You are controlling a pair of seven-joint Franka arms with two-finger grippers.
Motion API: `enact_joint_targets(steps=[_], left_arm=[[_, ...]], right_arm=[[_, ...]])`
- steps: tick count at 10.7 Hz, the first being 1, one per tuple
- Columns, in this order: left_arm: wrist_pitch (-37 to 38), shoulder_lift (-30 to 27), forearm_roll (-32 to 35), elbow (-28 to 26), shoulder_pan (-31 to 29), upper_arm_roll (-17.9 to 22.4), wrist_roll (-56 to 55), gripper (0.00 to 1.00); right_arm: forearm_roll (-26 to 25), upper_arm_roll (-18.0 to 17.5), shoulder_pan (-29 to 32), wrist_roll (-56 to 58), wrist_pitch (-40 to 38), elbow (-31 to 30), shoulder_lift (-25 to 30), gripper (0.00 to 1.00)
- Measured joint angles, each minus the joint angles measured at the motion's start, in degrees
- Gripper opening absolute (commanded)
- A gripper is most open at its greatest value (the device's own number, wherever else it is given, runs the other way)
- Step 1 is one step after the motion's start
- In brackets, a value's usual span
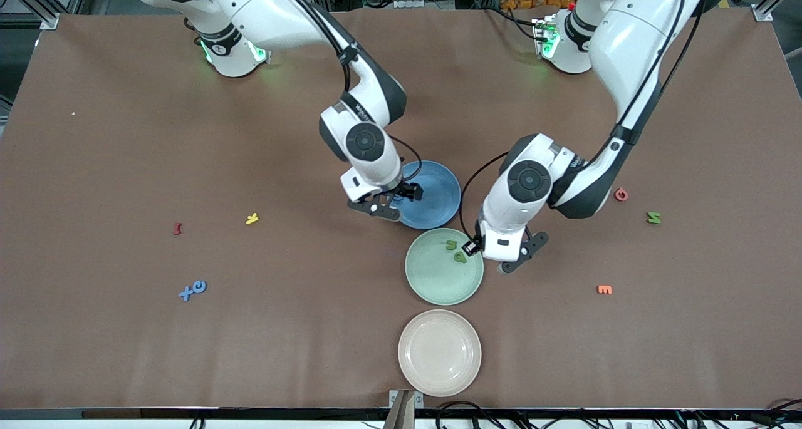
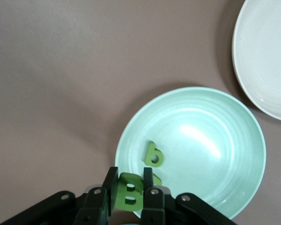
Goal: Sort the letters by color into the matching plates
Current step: 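Release the a on the blue plate while the left gripper drops B on green plate, then return the right gripper to blue e while the left gripper reaches green Z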
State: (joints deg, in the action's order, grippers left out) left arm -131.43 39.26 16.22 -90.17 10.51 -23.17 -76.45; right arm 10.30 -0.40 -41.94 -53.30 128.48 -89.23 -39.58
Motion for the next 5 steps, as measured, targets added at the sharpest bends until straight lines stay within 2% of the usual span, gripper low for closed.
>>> enact_joint_targets(steps=[2, 3, 4, 5], left_arm=[[0.00, 1.58, 0.00, 1.84, 3.73, 2.95, -2.20, 0.00], [-0.02, 2.32, 0.00, 2.82, 5.84, 4.96, -3.00, 0.13], [-0.02, 3.24, 0.00, 4.07, 7.67, 6.64, -4.07, 0.44], [-0.02, 4.22, 0.00, 5.26, 8.94, 7.73, -4.71, 0.66]], right_arm=[[-0.02, 1.19, 4.26, 4.17, -4.04, 0.41, 0.44, 1.00], [-0.02, 1.93, 6.86, 6.52, -5.65, 0.72, 0.90, 1.00], [-0.02, 2.39, 9.93, 8.90, -7.03, 1.03, 1.70, 1.00], [-0.02, 2.67, 13.47, 11.22, -8.06, 1.19, 2.65, 1.00]])
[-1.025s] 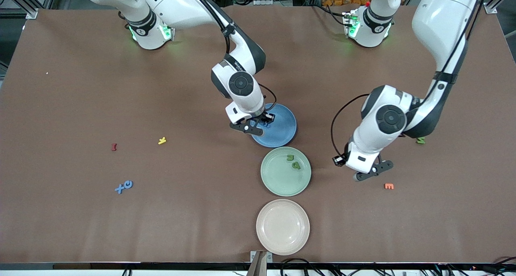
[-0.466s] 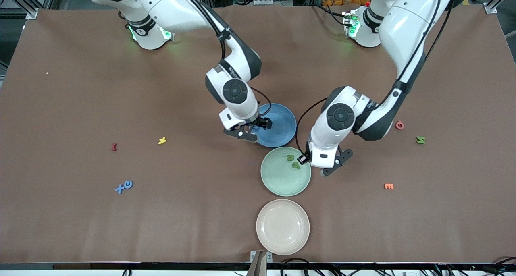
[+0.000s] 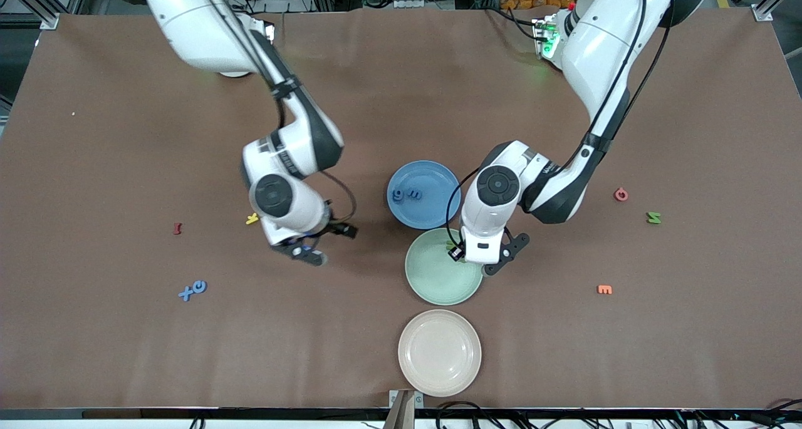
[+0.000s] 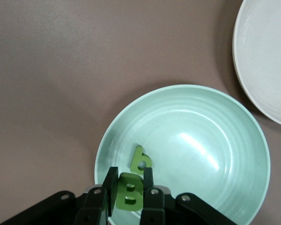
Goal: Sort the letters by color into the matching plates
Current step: 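Return the right gripper to blue e while the left gripper reaches green Z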
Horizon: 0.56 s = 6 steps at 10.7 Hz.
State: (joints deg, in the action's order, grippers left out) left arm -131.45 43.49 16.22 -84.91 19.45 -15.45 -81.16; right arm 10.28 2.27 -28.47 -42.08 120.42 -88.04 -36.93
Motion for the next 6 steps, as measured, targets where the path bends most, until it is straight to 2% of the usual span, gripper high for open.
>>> enact_joint_targets(steps=[1, 2, 5, 6], left_arm=[[0.00, 0.68, 0.00, 0.76, 0.37, 0.41, -0.04, 0.92], [0.00, 1.02, 0.00, 1.20, 0.36, 0.63, -0.04, 1.00], [0.19, 0.95, 0.04, 2.32, 0.07, 1.19, 1.26, 0.95], [3.69, 0.61, 0.20, 2.74, -0.14, 1.88, 4.95, 0.94]], right_arm=[[-0.01, 0.50, 2.91, 1.41, -0.41, 0.02, 0.70, 1.00], [-0.02, 1.97, 5.30, 2.73, -0.44, 0.12, 1.11, 1.00], [-0.01, 5.48, 11.76, 6.99, -0.44, 0.27, 1.83, 1.00], [0.01, 6.41, 13.78, 7.52, -0.44, 0.28, 1.83, 1.00]])
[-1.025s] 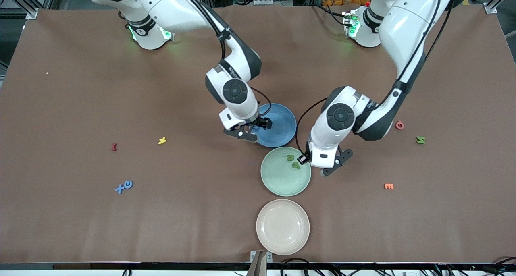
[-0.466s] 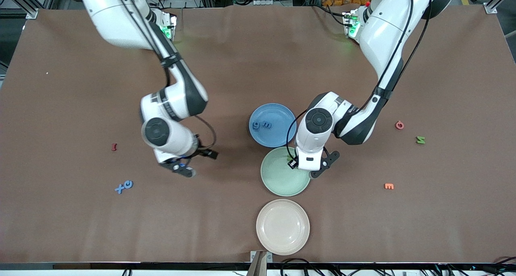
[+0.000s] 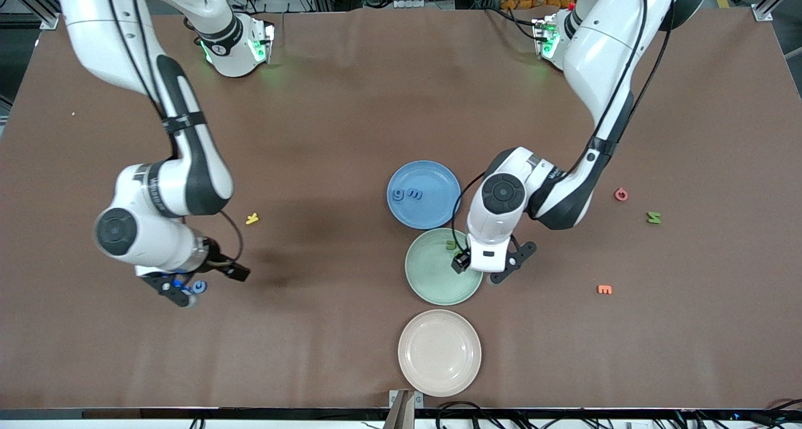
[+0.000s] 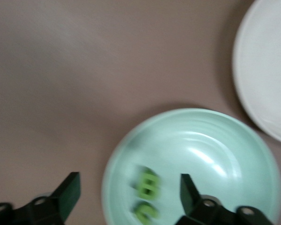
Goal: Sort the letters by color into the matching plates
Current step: 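Return the right gripper to blue e while the left gripper reaches green Z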
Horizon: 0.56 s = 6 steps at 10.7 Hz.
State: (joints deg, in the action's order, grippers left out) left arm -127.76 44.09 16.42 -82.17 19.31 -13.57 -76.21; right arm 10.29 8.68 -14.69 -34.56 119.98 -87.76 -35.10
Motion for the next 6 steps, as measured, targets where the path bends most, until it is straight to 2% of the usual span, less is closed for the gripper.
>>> enact_joint_targets(steps=[3, 6], left_arm=[[12.25, -3.54, 0.02, 0.89, -5.43, 1.21, 17.84, 0.92], [16.61, -5.93, 0.02, 0.47, -12.05, 1.16, 30.89, 0.91]], right_arm=[[0.26, 2.36, 4.27, 0.20, 0.13, -0.07, -0.24, 1.00], [2.40, 2.86, 6.16, -3.88, 3.97, -0.15, -1.98, 1.00]])
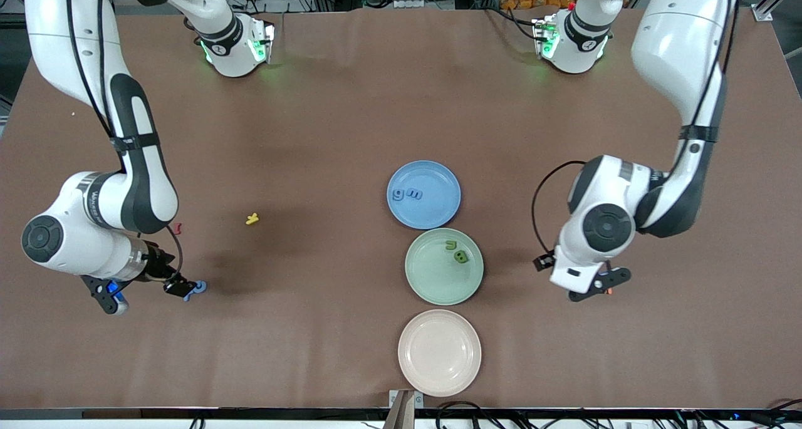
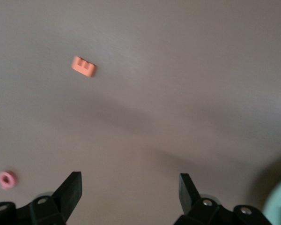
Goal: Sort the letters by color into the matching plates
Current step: 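Return the right gripper to blue e while the left gripper reaches green Z, then grasp the blue e with the right gripper while the left gripper grasps Z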
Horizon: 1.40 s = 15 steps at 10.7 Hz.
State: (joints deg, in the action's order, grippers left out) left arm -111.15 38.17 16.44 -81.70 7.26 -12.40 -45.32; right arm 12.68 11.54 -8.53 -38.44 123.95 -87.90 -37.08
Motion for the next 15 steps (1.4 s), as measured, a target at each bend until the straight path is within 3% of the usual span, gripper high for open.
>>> enact_joint_targets(steps=[6, 15], left_arm=[[-1.16, -0.85, -0.04, -5.13, -12.27, -0.75, 17.33, 0.87], [-25.85, -10.67, -0.04, -31.11, -17.04, 10.64, 39.53, 0.85]], right_arm=[[0.49, 0.99, 0.90, -3.50, 6.81, 1.35, -6.39, 1.00], [2.09, 0.89, -0.28, -4.12, 14.15, 2.00, -12.35, 1.00]])
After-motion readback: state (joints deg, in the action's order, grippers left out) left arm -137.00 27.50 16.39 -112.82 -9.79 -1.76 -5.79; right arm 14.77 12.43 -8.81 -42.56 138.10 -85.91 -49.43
